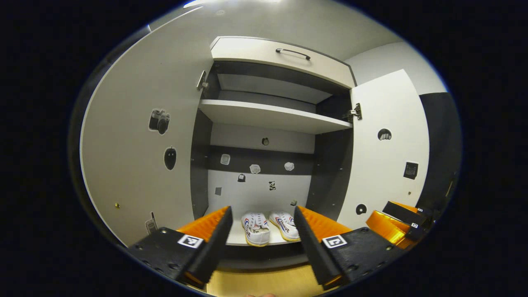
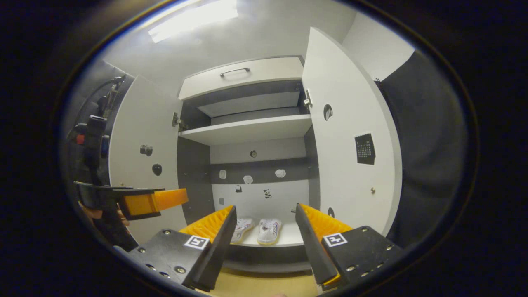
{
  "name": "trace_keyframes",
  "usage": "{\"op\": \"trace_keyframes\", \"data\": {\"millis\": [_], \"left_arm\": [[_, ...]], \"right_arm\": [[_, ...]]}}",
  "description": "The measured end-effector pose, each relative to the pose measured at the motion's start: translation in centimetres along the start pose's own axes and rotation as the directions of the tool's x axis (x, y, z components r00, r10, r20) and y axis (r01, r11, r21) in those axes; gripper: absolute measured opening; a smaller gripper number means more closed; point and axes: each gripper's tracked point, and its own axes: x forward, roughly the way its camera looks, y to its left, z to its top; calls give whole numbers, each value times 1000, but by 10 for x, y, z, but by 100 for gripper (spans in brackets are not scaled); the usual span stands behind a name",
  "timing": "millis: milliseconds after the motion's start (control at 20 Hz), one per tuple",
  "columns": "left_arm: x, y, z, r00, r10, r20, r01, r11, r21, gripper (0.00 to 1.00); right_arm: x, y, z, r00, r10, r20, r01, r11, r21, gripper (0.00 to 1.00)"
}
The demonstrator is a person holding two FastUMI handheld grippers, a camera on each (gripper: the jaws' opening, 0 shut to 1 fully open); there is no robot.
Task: Grab one shoe with the right hand and put it into the shoe cabinet, grab the other shoe with the left hand and put it into the shoe cabinet; then close the right door with the right hand and the left door with the left hand.
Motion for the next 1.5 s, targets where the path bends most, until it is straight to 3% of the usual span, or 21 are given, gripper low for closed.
{"op": "trace_keyframes", "data": {"millis": [50, 100, 300, 450, 550, 750, 950, 1250, 1300, 1400, 1500], "left_arm": [[-8, -2, 2, 1000, -6, 4, 6, 1000, 2, 100], [-17, -3, 5, 1000, -4, 9, 4, 1000, 6, 100], [-38, 5, 11, 1000, 22, 15, -23, 1000, 7, 97], [-44, 12, 10, 999, 37, 8, -37, 999, -2, 97], [-44, 12, 6, 999, 37, -3, -37, 999, -10, 99], [-42, 8, -1, 999, 27, -22, -28, 1000, -14, 93], [-43, 5, -3, 999, 17, -35, -17, 1000, -19, 96], [-48, 18, -1, 997, 64, -37, -64, 998, 1, 96], [-51, 19, -1, 996, 76, -38, -76, 997, 3, 96], [-55, 23, 0, 994, 98, -36, -98, 995, 0, 93], [-60, 26, 1, 993, 114, -29, -114, 993, -8, 96]], "right_arm": [[-2, -2, 5, 1000, 1, 4, -1, 1000, 2, 82], [-6, -3, 9, 1000, 4, 8, -4, 1000, 7, 86], [-24, -16, 33, 1000, 9, 26, -9, 999, 32, 83], [-46, -38, 54, 998, -31, 54, 29, 999, 28, 86], [-63, -59, 70, 992, -90, 85, 88, 996, 21, 83], [-85, -118, 90, 960, -243, 140, 245, 970, 4, 86], [-84, -170, 81, 927, -350, 133, 356, 934, -29, 83], [-61, -186, 54, 936, -345, 73, 349, 935, -56, 83], [-61, -186, 54, 939, -337, 74, 341, 938, -56, 86], [-59, -183, 54, 948, -313, 62, 316, 948, -42, 83], [-56, -177, 50, 959, -281, 34, 281, 960, -2, 83]]}}
